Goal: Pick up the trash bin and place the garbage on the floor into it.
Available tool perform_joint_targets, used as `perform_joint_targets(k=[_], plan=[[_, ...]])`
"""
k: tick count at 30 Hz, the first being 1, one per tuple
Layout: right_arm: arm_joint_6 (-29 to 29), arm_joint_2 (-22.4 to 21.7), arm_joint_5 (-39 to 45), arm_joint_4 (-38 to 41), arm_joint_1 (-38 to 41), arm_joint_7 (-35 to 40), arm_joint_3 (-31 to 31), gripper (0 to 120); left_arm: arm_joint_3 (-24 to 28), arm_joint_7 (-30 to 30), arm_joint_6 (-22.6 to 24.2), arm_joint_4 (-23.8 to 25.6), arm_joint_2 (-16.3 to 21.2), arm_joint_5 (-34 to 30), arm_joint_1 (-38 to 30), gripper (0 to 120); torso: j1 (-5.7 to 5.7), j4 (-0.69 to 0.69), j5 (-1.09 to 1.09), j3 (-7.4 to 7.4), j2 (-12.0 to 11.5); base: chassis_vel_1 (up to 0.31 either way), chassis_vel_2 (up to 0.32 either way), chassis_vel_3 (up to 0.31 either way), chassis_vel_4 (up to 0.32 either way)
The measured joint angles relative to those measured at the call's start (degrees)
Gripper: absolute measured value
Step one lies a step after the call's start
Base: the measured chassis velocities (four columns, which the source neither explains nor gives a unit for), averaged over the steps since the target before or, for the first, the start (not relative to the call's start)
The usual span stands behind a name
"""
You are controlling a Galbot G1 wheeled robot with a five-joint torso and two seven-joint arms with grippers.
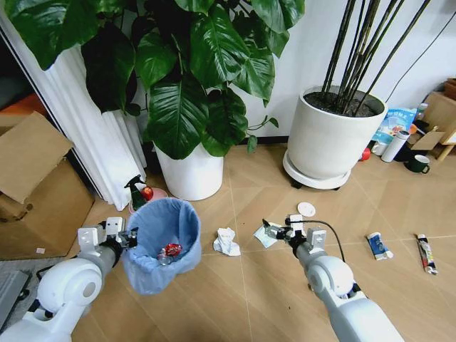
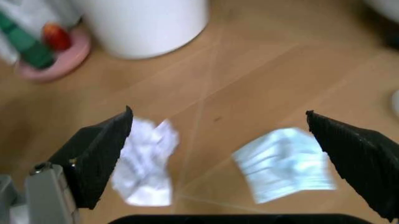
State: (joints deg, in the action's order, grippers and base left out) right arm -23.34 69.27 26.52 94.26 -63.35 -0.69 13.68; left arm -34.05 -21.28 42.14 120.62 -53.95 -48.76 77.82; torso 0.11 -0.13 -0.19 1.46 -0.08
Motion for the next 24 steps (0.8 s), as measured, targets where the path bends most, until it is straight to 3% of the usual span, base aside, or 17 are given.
perform_joint_targets(k=[5, 10, 14, 24], plan=[[0.49, 1.12, -3.18, -11.28, 7.29, -7.23, -7.63, 100, -1.26, 0.07, 0.00, 0.14, 0.11, 0.44, 1.21, 0, 0.00, 0.00, 0.01, 0.00, 0.00, 0.000, 0.000, 0.000, 0.000], [1.46, 2.91, -5.04, -17.16, 11.47, -9.95, -10.79, 100, -2.17, 0.19, 0.00, 0.41, 0.40, 0.44, 1.89, 0, 0.00, 0.00, 0.00, 0.00, 0.00, 0.000, 0.000, 0.000, 0.000], [1.71, 5.90, -6.15, -26.81, 17.46, -10.96, -14.60, 100, -2.60, 0.37, 0.00, 0.87, 0.70, 0.35, 2.58, 0, 0.00, 0.01, -0.01, 0.00, 0.00, 0.000, 0.000, 0.000, 0.000], [2.89, 10.99, -5.86, -39.17, 23.54, -12.42, -15.65, 100, -2.25, 0.19, 0.00, 1.59, 0.25, 0.30, 3.25, 0, 0.00, 0.00, 0.01, 0.00, 0.00, 0.000, 0.000, 0.000, 0.000]])
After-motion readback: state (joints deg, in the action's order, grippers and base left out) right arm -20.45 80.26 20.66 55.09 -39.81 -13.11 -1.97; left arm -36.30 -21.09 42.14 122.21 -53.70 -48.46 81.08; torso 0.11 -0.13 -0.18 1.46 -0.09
